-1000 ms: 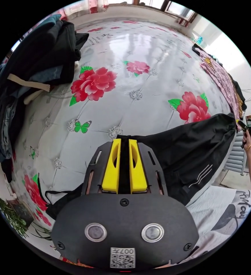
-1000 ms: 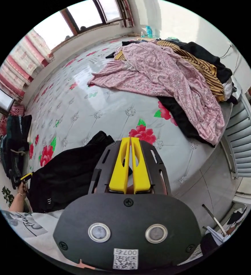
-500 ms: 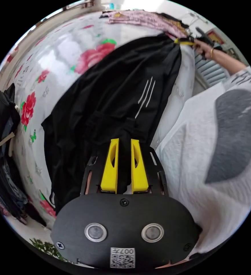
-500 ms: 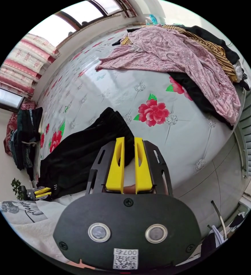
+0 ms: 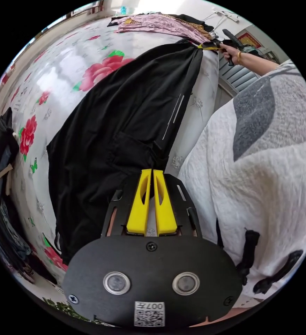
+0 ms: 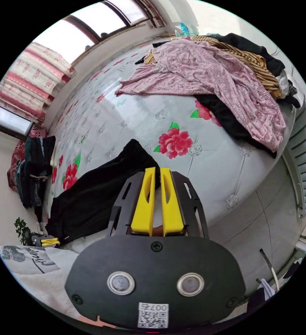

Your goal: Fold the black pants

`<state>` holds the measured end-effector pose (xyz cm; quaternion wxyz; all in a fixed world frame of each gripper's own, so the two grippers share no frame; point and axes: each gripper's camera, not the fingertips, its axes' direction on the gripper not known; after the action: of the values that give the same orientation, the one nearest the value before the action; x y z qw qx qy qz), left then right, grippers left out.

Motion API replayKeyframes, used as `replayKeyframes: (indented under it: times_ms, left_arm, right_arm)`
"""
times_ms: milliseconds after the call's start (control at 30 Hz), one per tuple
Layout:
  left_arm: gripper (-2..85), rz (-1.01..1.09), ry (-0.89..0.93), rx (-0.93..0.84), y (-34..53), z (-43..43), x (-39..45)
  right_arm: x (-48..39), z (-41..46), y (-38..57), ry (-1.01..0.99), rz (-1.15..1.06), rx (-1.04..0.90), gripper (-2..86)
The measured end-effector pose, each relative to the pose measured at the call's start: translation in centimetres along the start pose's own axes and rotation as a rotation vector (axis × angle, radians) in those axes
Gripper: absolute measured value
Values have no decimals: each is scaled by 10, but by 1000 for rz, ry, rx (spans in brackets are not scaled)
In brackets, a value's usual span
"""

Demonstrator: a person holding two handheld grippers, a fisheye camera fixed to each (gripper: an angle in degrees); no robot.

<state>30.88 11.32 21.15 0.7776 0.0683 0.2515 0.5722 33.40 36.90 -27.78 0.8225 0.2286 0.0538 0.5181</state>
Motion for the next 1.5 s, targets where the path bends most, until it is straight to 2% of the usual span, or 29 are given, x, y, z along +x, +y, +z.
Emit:
replayKeyframes:
  times_ms: [67,167,267,367,533,633,733,800,833,900,933,1000,1033,1100,1200,1333,1433,1500]
  left_arm:
    - [-8,18,-6,-27,-4,0,8]
    - [-4,7,-4,-54,-11,6,11]
    - [10,-40,53,-56,-17,-13,2]
    - [33,-27,45,-51,-18,-32,4]
    - [60,-134,39,24,-7,-87,2]
    - [66,-318,73,125,30,-129,-15]
    - [68,-595,68,228,97,-168,-39]
    - [68,-862,-63,276,168,-198,-55]
    - [67,-933,-96,282,187,-204,-58]
    - [63,-1219,-140,329,266,-226,-67]
    - [62,-1293,-132,347,286,-230,-69]
    - [60,-1579,-41,442,364,-240,-70]
    - [60,-1643,-8,472,382,-240,-69]
    - [71,-1842,135,593,439,-240,-64]
    - [109,-1924,362,719,478,-230,-67]
    - [130,-1961,536,792,498,-225,-72]
    - [79,-2009,565,773,514,-237,-71]
    - [5,-1963,555,782,521,-261,-70]
  right_arm:
    - [7,3,2,-23,13,9,5]
    - [16,28,6,39,21,-91,12]
    - [23,27,9,-17,60,-65,24]
    - [31,30,15,22,86,-68,39]
    - [37,4,32,-42,160,65,43]
    - [-1,-4,49,30,77,84,42]
    - [-58,11,74,30,-42,71,41]
    - [-109,42,93,-65,-141,0,41]
    - [-122,52,97,-92,-164,-28,40]
    - [-180,93,114,-189,-280,-147,36]
    - [-195,102,118,-202,-310,-172,35]
    - [-254,129,134,-256,-442,-245,29]
    - [-268,133,138,-269,-472,-255,28]
    - [-314,145,152,-307,-599,-293,22]
    - [-355,158,169,-295,-730,-348,12]
    - [-377,167,186,-262,-785,-365,3]
    - [-381,177,199,-282,-760,-398,0]
    - [-382,183,211,-280,-749,-398,-1]
